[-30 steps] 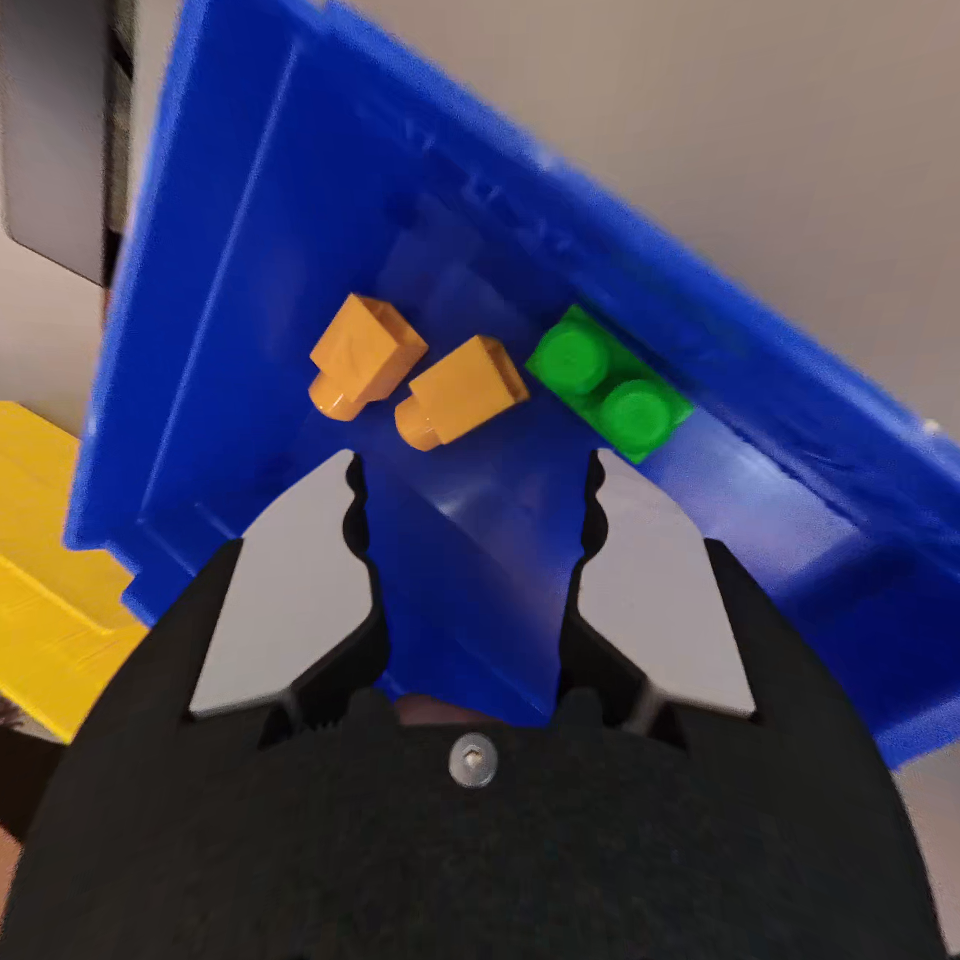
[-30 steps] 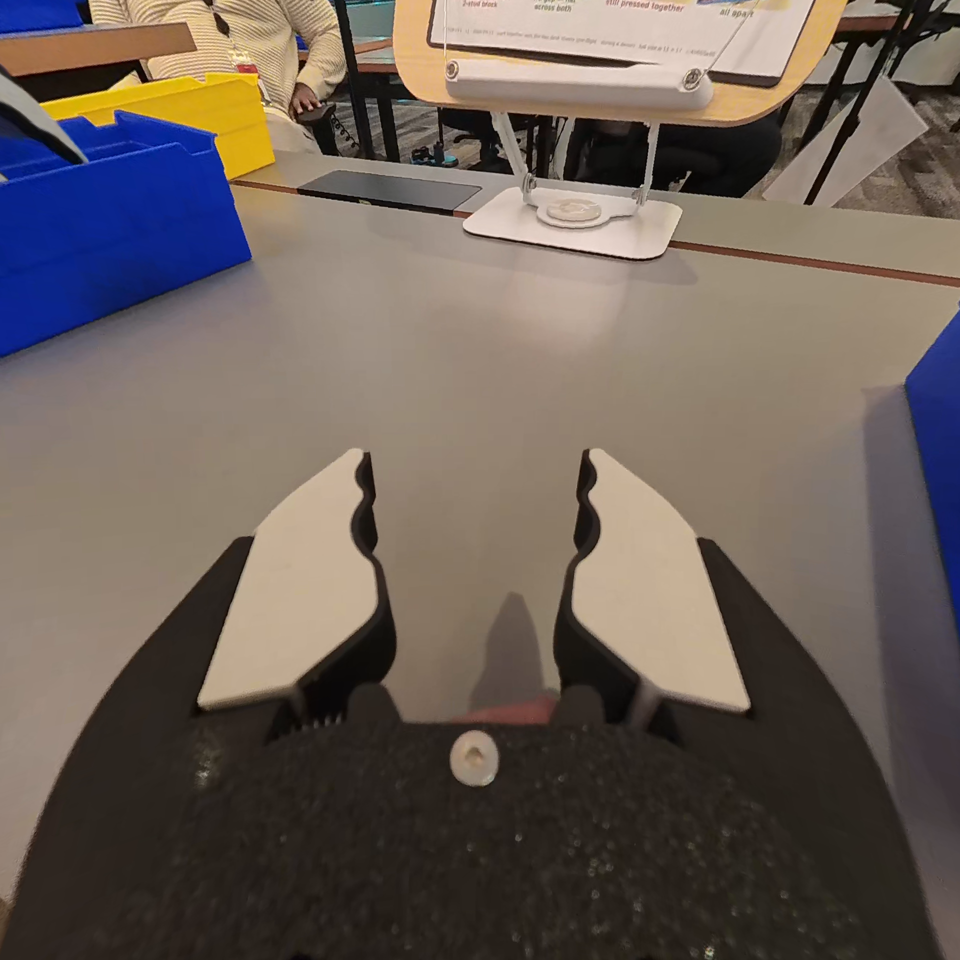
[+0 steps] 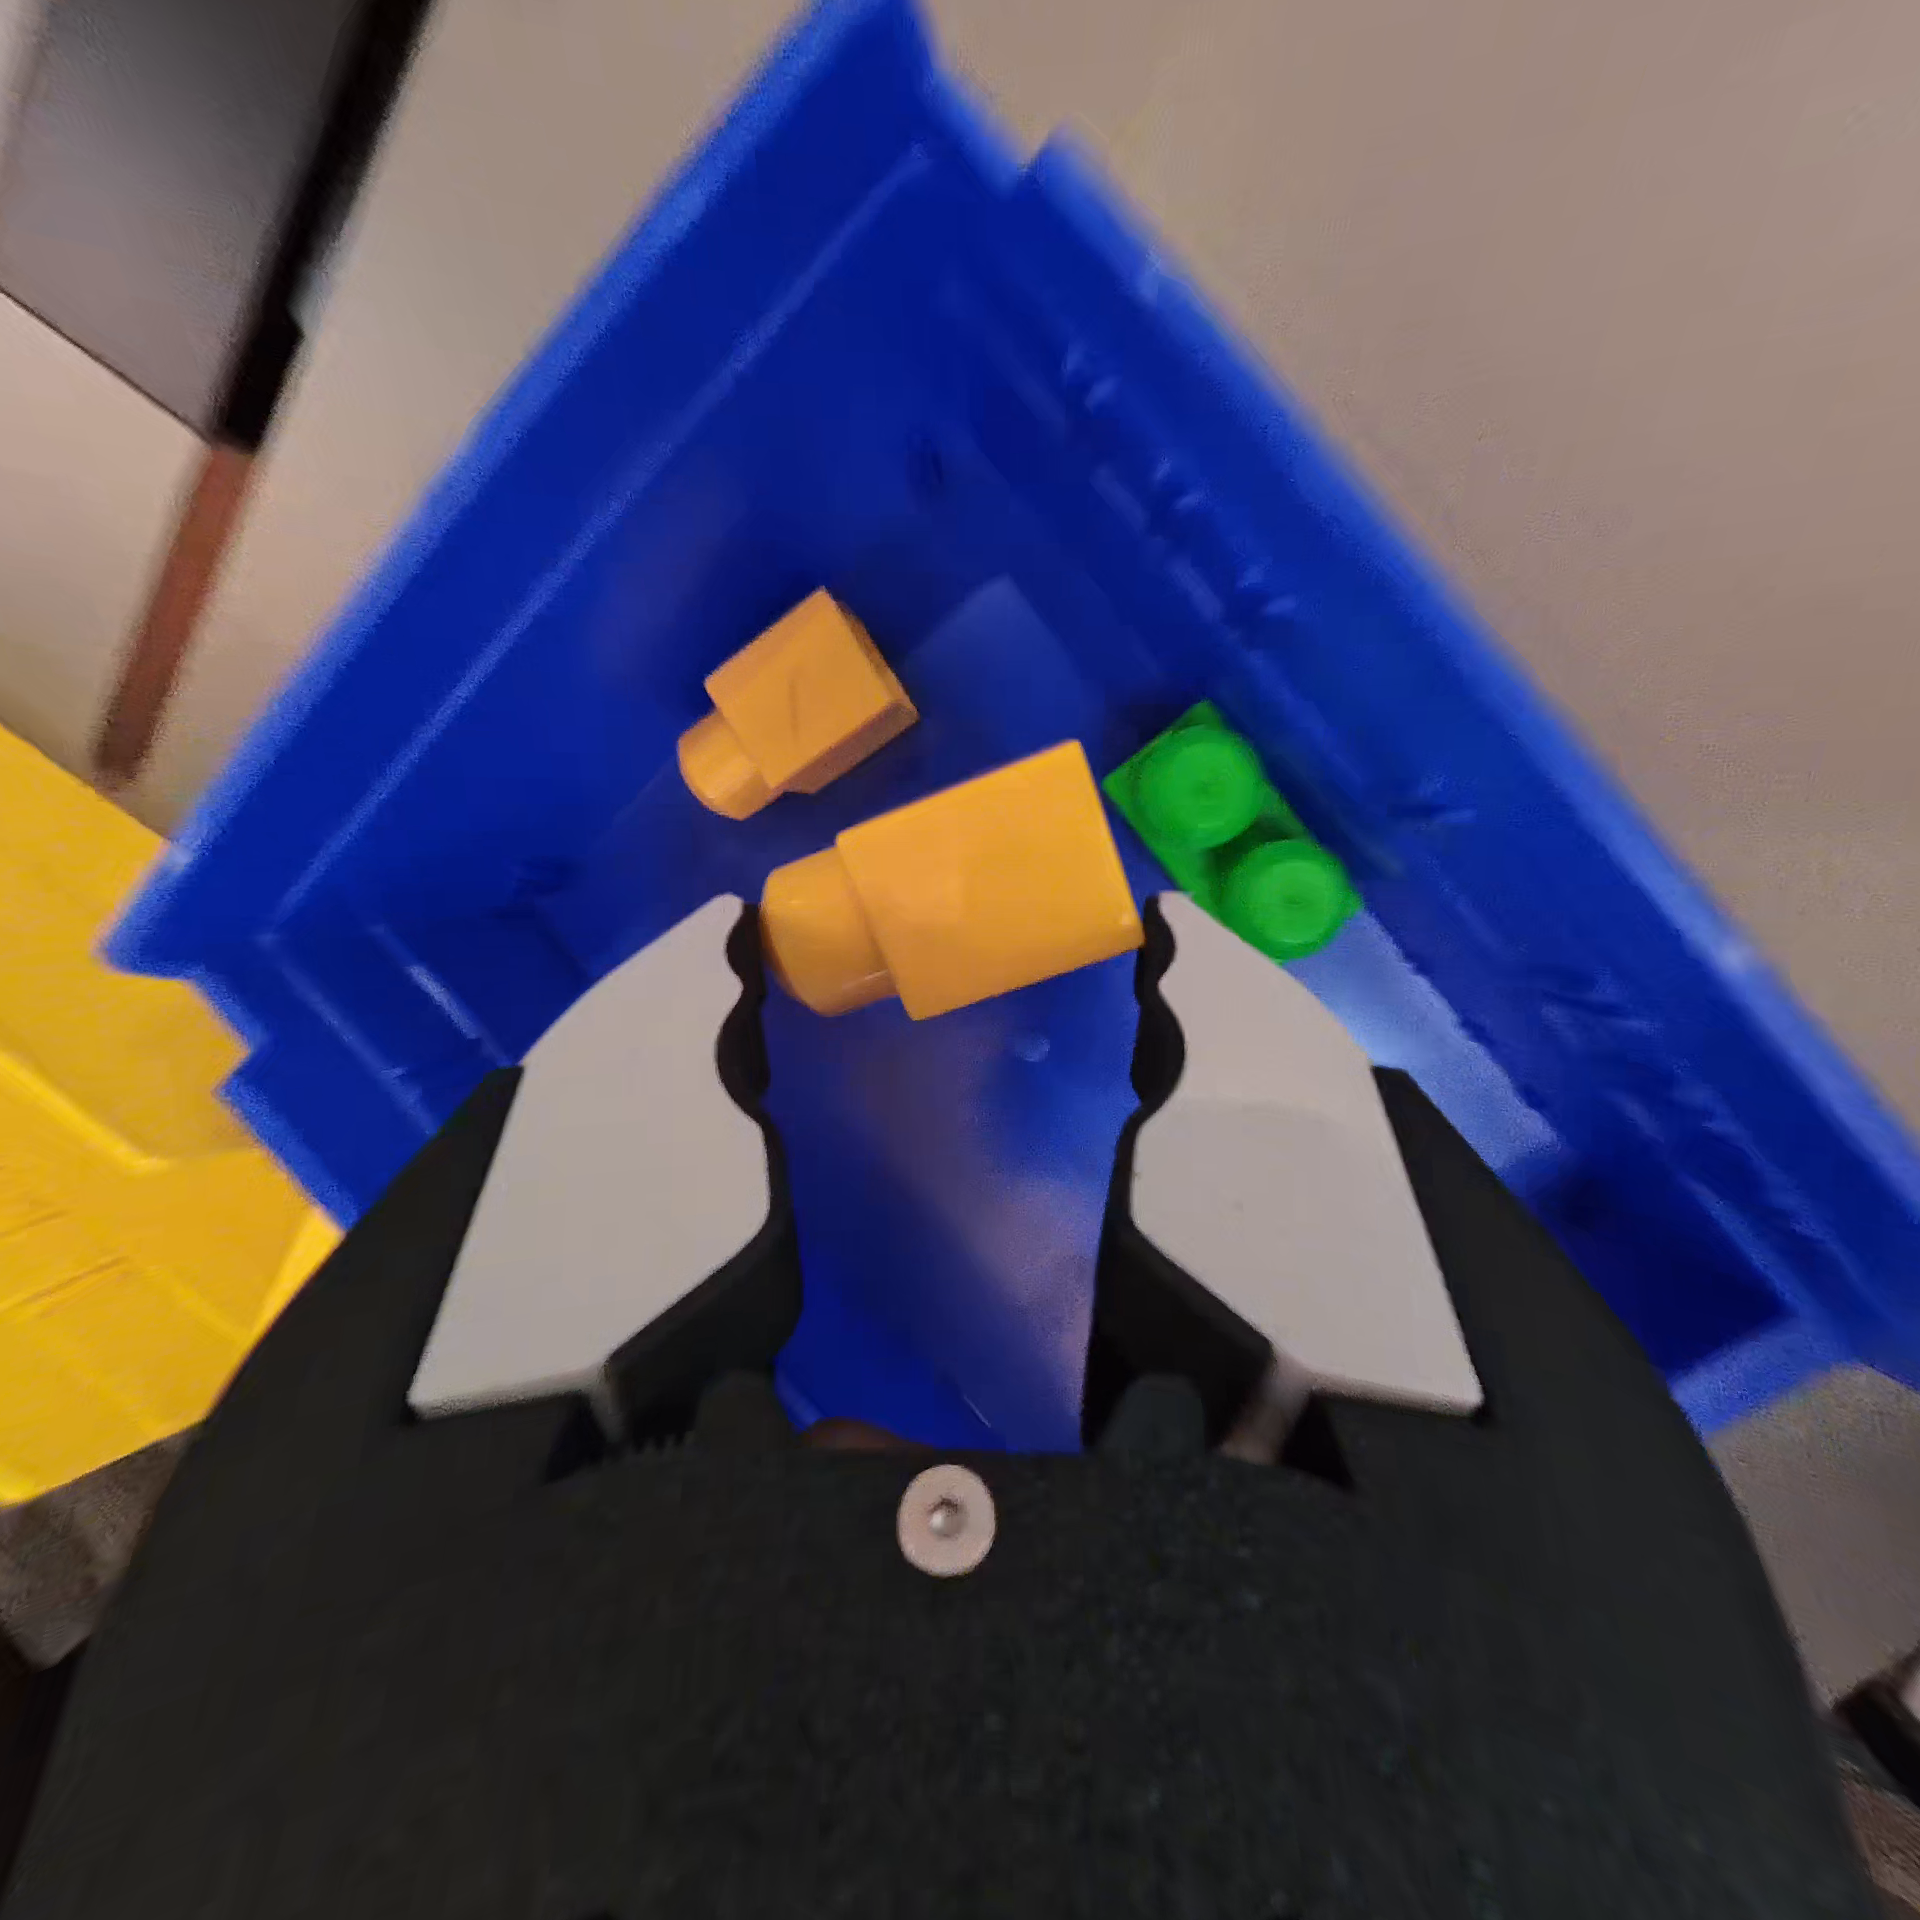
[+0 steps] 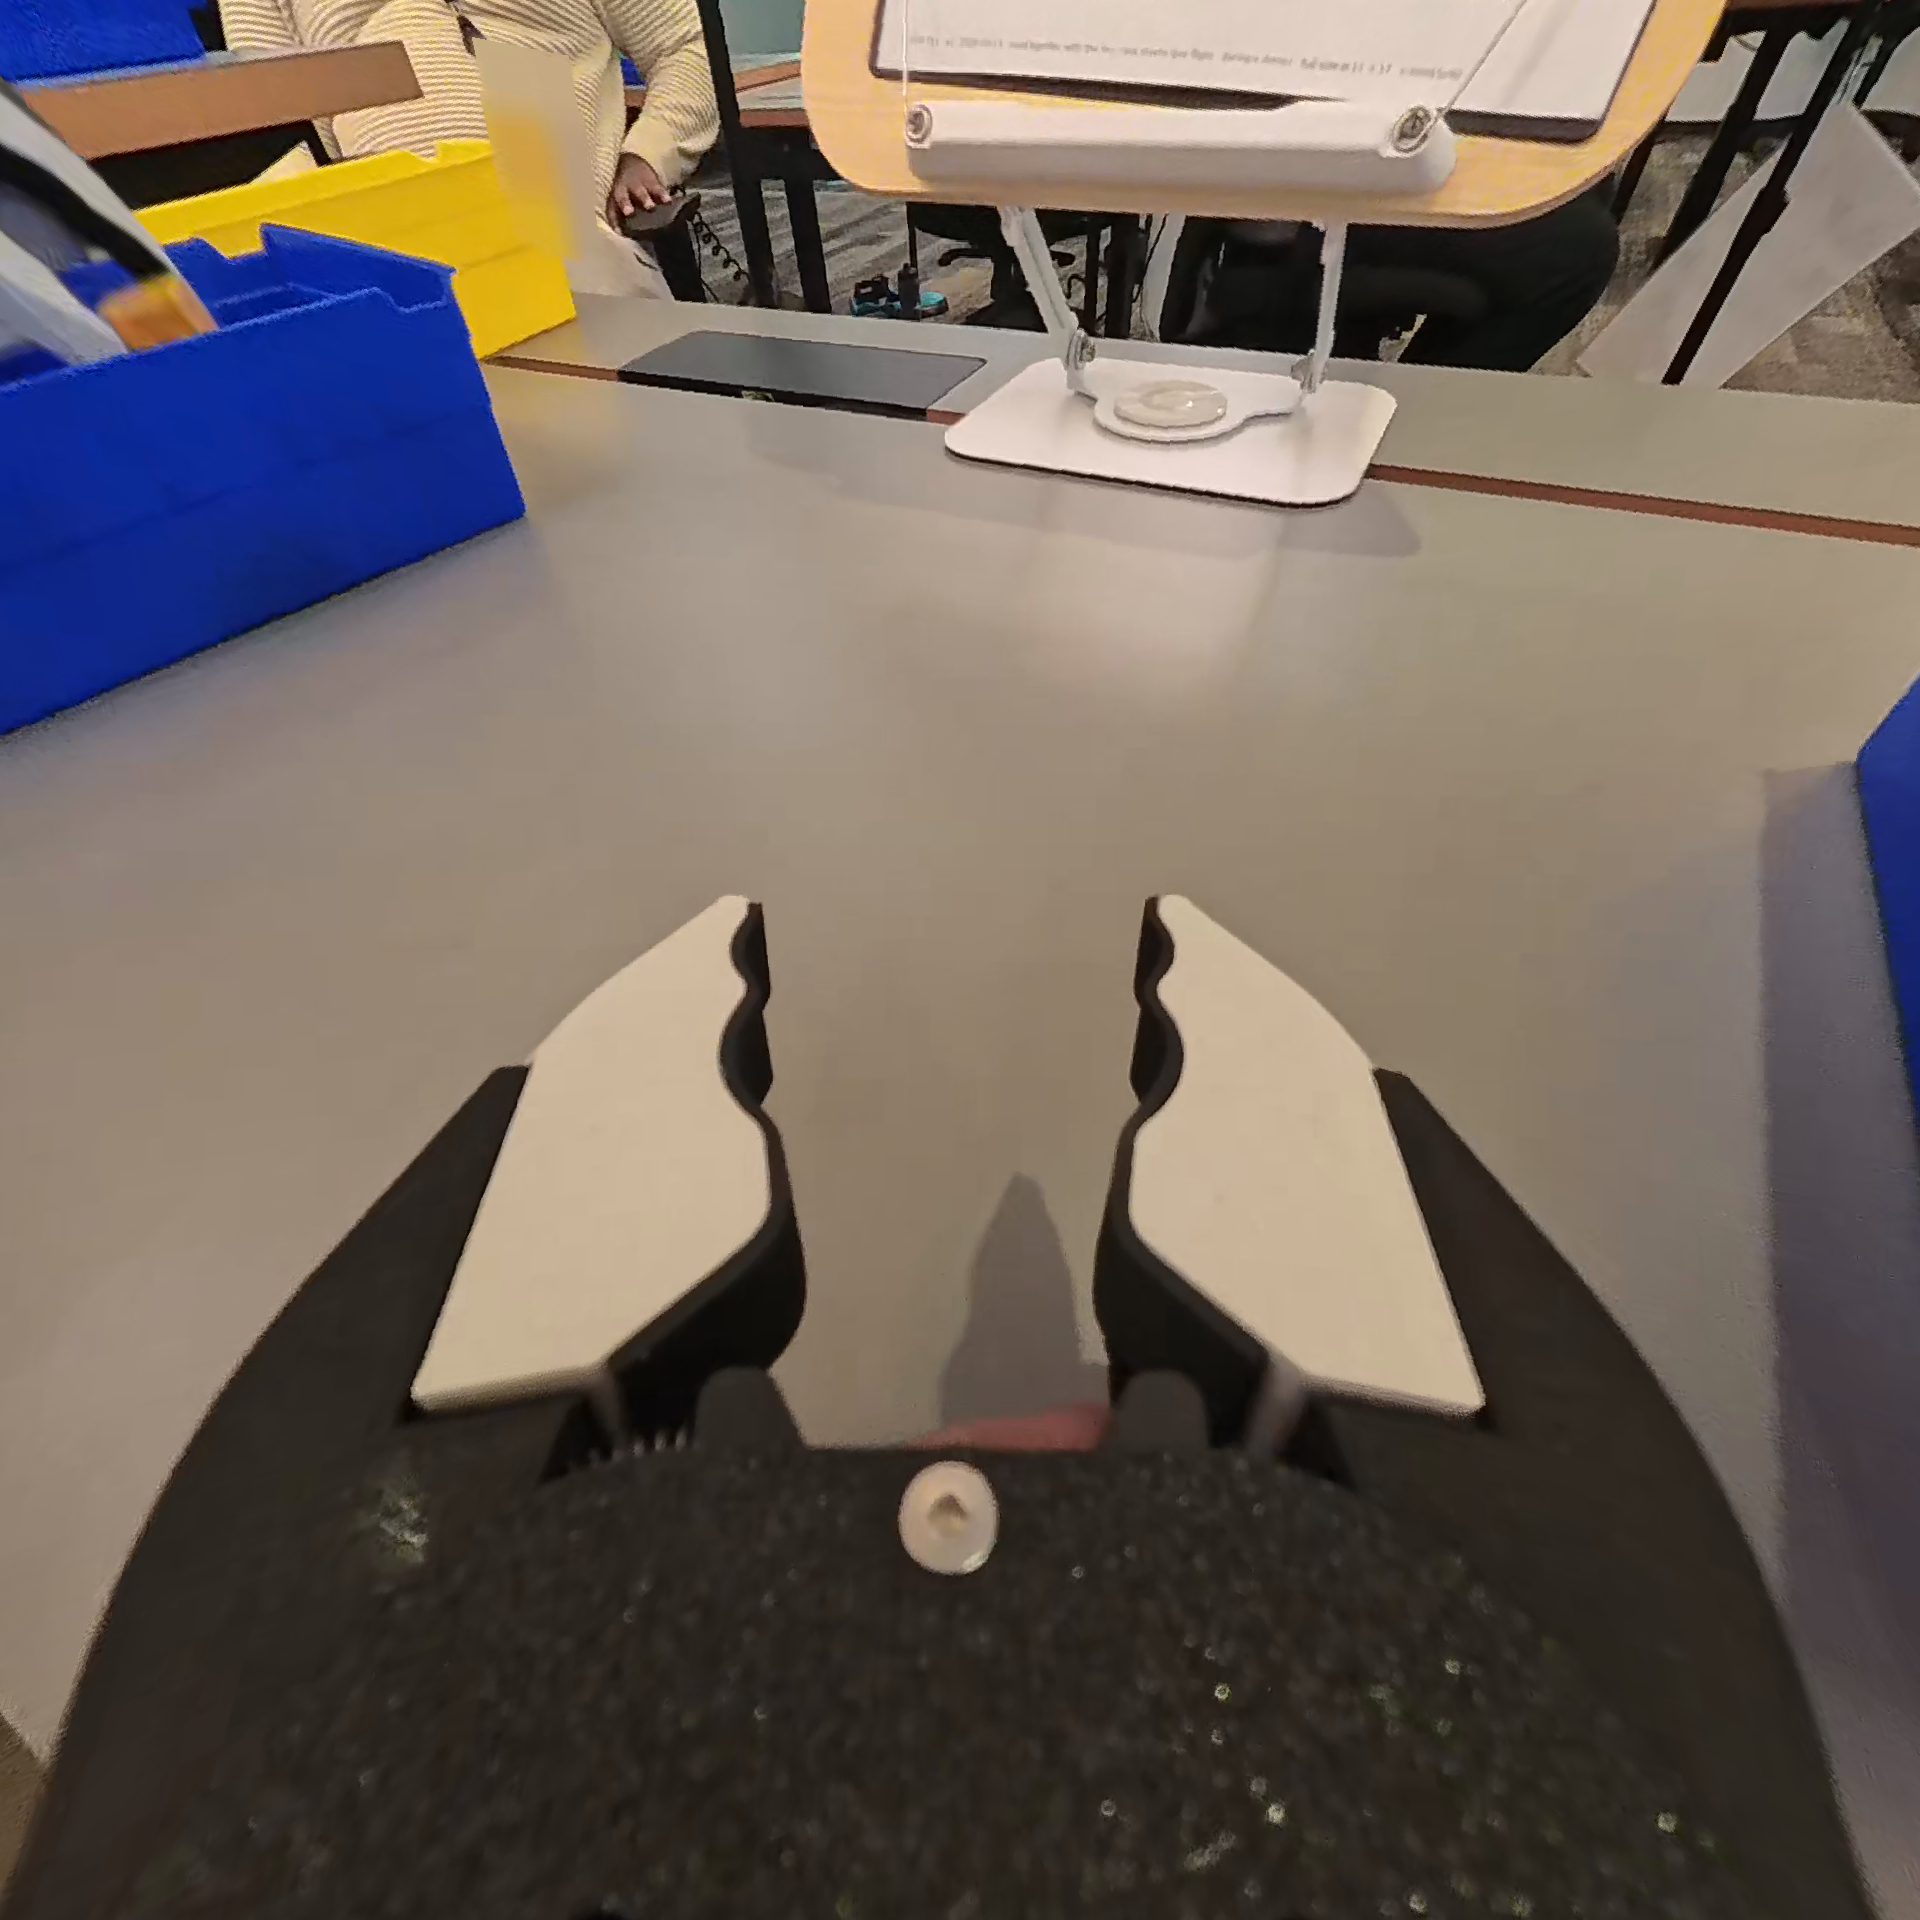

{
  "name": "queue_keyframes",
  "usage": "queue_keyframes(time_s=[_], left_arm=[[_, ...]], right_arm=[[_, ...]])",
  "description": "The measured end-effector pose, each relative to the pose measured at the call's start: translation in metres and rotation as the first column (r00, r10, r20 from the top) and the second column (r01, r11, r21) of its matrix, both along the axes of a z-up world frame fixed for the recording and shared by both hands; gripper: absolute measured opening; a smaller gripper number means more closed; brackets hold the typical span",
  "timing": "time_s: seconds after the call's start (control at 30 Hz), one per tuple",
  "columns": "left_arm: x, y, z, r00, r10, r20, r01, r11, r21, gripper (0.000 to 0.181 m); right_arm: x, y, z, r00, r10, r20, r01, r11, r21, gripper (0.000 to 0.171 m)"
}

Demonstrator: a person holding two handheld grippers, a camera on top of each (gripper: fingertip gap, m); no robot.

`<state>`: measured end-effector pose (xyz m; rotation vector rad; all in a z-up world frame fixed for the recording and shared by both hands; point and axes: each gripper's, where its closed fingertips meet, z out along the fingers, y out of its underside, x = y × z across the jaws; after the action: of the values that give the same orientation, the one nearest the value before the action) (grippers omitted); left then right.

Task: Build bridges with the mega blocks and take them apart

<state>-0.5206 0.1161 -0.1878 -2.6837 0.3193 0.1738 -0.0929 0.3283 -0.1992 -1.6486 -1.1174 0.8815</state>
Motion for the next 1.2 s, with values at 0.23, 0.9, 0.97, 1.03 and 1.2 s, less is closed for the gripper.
queue_keyframes(time_s=[0.23, 0.9, 0.97, 1.03, 1.2], left_arm=[[0.089, 0.004, 0.095, 0.977, -0.057, -0.208, 0.111, 0.96, 0.257, 0.069], [0.284, 0.054, -0.02, 0.911, -0.388, -0.141, 0.409, 0.893, 0.188, 0.068], [0.278, 0.077, -0.032, 0.867, -0.478, -0.141, 0.494, 0.862, 0.113, 0.068], [0.274, 0.097, -0.042, 0.819, -0.562, -0.115, 0.57, 0.82, 0.054, 0.068], [0.256, 0.13, -0.063, 0.694, -0.718, -0.058, 0.708, 0.695, -0.126, 0.068]], right_arm=[[0.0, -0.004, 0.003, 1.0, 0.017, 0.003, -0.017, 1.0, 0.005, 0.068], [0.008, -0.005, 0.01, 1.0, 0.024, 0.007, -0.024, 0.999, 0.03, 0.068], [0.008, -0.004, 0.006, 1.0, 0.023, 0.018, -0.024, 0.999, 0.032, 0.068], [0.008, -0.003, 0.002, 0.999, 0.023, 0.033, -0.024, 0.999, 0.029, 0.068], [0.008, -0.002, -0.001, 0.999, 0.025, 0.048, -0.026, 0.999, 0.031, 0.068]])
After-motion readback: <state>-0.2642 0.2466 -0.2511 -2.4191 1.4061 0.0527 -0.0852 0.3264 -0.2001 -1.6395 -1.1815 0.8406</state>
